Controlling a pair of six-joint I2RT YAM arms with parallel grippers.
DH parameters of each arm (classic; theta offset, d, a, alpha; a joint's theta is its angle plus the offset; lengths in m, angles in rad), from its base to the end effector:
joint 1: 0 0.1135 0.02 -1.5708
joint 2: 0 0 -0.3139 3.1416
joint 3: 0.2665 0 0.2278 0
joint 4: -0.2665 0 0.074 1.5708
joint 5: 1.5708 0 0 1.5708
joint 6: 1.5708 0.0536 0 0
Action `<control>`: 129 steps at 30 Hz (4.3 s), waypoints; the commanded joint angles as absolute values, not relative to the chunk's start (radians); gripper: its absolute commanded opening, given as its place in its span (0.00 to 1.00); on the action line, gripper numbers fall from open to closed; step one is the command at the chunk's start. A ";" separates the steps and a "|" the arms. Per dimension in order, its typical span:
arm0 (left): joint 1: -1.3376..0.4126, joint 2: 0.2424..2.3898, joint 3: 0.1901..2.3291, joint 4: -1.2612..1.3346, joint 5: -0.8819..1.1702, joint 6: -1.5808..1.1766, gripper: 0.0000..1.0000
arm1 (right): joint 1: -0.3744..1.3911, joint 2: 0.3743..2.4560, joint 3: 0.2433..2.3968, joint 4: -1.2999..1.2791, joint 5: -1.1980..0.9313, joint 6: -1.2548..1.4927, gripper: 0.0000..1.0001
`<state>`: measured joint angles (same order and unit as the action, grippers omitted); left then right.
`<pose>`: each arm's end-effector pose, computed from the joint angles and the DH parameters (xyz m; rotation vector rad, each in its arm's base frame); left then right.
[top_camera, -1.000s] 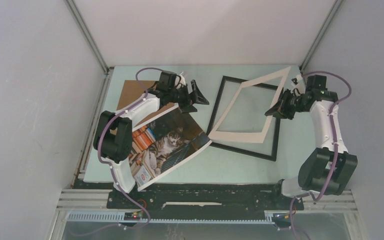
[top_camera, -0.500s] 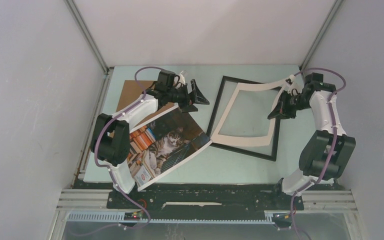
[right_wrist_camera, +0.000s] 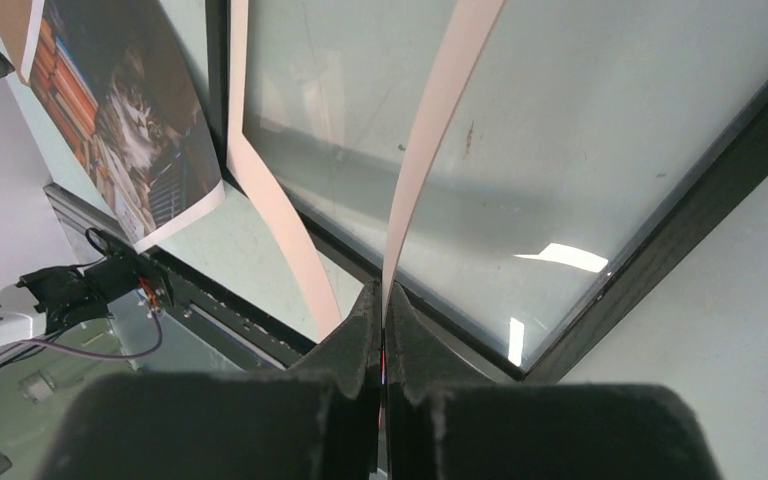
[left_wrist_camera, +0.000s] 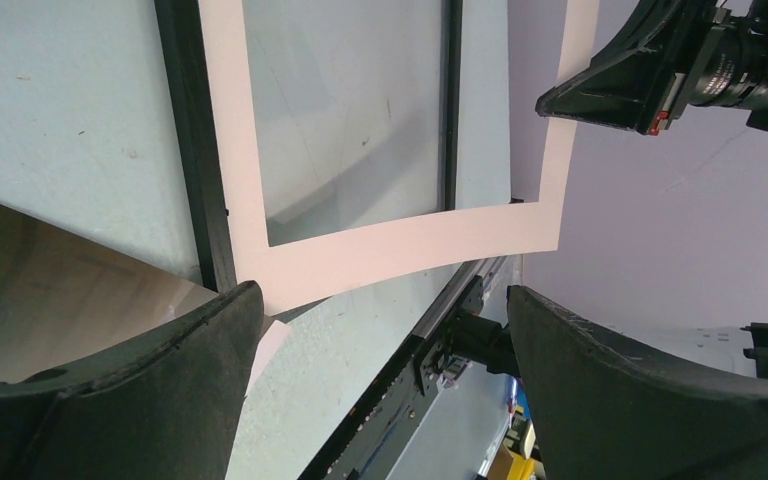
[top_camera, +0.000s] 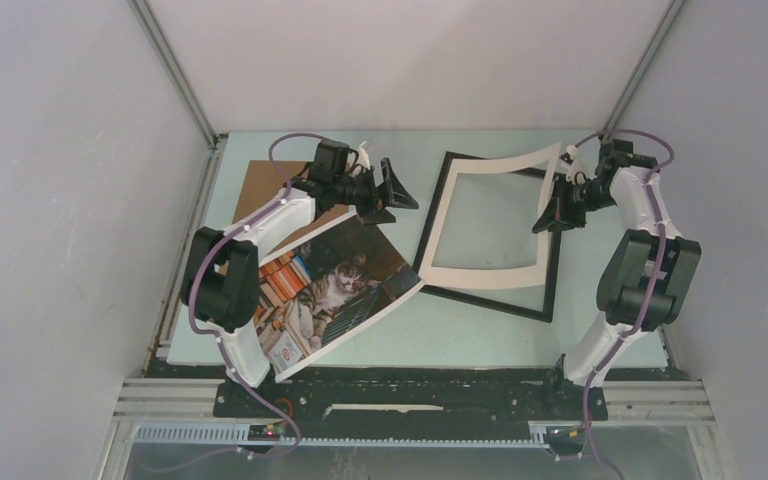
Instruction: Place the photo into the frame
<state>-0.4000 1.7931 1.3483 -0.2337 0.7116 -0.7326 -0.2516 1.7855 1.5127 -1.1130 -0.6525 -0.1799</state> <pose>0.3572 -0.1890 0.3074 0.0234 2.4365 -1.3680 0.3336 -0.0522 0.3042 0.0121 2.7054 0.8400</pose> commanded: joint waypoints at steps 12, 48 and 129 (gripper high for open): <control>-0.382 1.746 1.322 -0.200 0.742 -0.721 1.00 | -0.207 1.831 1.564 -1.032 -0.611 -0.188 0.00; -0.383 1.754 1.308 -0.161 0.775 -0.752 1.00 | -0.162 1.763 1.465 -1.018 0.011 0.111 0.99; -1.035 1.442 1.485 -0.714 -0.582 -0.165 0.99 | 0.517 1.098 1.058 -0.357 -0.119 1.349 0.00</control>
<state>-0.9989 1.3838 1.3853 -0.6552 -0.3912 -0.2066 0.5220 1.1473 1.0428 -0.3050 -0.1860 1.2827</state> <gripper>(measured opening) 0.996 0.007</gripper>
